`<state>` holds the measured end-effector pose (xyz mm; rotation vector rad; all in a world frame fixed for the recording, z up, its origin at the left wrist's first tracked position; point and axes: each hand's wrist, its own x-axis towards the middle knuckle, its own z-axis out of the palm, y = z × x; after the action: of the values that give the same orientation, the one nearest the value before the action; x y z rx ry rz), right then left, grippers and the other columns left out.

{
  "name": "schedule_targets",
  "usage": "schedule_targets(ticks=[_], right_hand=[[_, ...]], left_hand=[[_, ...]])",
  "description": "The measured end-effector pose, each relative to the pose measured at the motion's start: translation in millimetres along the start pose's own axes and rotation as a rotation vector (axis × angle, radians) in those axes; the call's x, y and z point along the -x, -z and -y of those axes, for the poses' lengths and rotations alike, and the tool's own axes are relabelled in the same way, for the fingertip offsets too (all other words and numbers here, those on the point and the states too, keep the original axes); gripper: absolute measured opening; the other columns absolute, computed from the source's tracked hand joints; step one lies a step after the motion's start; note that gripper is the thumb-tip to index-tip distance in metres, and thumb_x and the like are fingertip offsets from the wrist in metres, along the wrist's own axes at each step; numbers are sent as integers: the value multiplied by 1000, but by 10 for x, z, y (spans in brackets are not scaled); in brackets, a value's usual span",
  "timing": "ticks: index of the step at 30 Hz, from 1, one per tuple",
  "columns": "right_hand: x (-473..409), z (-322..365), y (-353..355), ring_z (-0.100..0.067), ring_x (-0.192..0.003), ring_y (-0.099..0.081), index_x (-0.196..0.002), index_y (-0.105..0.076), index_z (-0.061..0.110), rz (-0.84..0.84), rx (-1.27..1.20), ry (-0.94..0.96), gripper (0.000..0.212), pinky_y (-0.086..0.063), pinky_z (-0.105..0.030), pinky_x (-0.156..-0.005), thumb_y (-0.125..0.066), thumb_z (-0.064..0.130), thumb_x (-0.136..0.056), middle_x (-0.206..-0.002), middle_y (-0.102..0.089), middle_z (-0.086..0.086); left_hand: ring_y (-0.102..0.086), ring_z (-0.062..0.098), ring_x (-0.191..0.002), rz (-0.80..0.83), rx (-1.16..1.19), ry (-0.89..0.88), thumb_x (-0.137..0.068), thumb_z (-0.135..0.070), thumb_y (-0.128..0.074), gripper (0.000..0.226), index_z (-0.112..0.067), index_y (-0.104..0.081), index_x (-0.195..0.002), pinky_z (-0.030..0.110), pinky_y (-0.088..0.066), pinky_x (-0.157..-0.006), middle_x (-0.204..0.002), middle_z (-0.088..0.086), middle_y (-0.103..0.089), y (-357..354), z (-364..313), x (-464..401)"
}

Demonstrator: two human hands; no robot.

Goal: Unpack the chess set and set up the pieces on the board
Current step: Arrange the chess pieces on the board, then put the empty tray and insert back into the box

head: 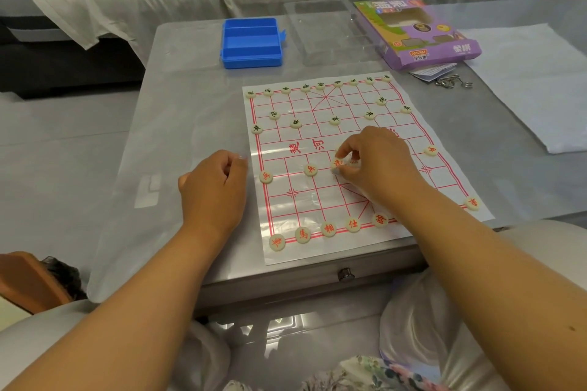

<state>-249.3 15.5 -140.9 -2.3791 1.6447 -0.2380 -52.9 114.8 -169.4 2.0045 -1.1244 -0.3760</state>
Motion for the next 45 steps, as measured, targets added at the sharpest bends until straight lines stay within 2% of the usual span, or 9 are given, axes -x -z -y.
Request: schedule_targets(ticks=[3,6,11,19,23,27,33,39,45], right_hand=[[135,177,4,-11,-85,-52,-106,-69,30,28,-66,118,30,-48,-31,-84,-68,45,-80,-89,-58,9],[263,338,-116,-12,-93,-50,-109,-67,31,80,-60,223,30,-40,-27,-82,-65,45,-83,-99,-59,6],[250,413,-217,-14,-100,-51,-111,-67,31,92,-51,237,31,-37,-25,-83,-63,45,-84,-112,-61,4],[233,406,-194,-15,-103,-51,-115,-65,30,78,-53,265,36,-39,-28,-87,-63,47,-83,-113,-60,4],[-21,155,16,-15,-94,-56,-112,-66,29,-47,-97,122,33,-46,-35,-89,-64,46,-83,-97,-63,4],[-250,-142,34,-21,-98,-60,-109,-68,27,-101,-103,-128,34,-50,-41,-89,-65,47,-81,-105,-68,-1],[-258,-131,-86,-21,-99,-59,-109,-69,23,-97,-60,-140,41,-48,-35,-87,-65,52,-80,-106,-67,-1],[-260,-128,-105,-20,-96,-58,-104,-71,25,-120,-87,-119,32,-49,-38,-88,-66,48,-81,-103,-68,-1],[-149,-261,228,-12,-80,-54,-106,-68,22,-98,-164,-85,31,-41,-23,-67,-66,42,-83,-85,-59,6]], left_hand=[[-56,16,-70,-2,-3,-7,-99,-32,-39,33,-15,-58,-77,54,-45,-90,-71,-5,-59,0,16,-3],[-57,17,-71,-1,2,-6,-99,-32,-39,32,-17,-57,-77,53,-45,-90,-73,-4,-60,-4,23,-3],[-58,18,-75,-3,-2,-6,-99,-33,-39,32,-17,-58,-79,53,-46,-91,-79,-1,-63,-15,46,-16],[-58,18,-72,-8,-16,-10,-98,-31,-40,33,-14,-59,-78,53,-46,-89,-76,0,-63,-35,65,-35],[-56,16,-69,11,-52,-45,-99,-33,-38,37,-13,-61,-78,50,-45,-91,-72,-2,-61,-36,84,-46],[-52,10,-67,80,-195,-156,-100,-42,-29,49,-18,-64,-76,35,-29,-84,-65,-8,-57,-38,50,-35],[-50,10,-67,96,-228,-164,-96,-52,-24,47,-33,-51,-62,35,-28,-86,-65,-12,-52,-42,30,-40],[-48,9,-75,103,-242,-136,-86,-61,-13,71,-24,-71,-102,29,-21,-87,-83,-11,-58,-43,37,-45],[-48,8,-75,110,-240,-141,-86,-61,-13,70,-25,-71,-103,31,-22,-87,-81,-13,-57,-52,33,-56]])
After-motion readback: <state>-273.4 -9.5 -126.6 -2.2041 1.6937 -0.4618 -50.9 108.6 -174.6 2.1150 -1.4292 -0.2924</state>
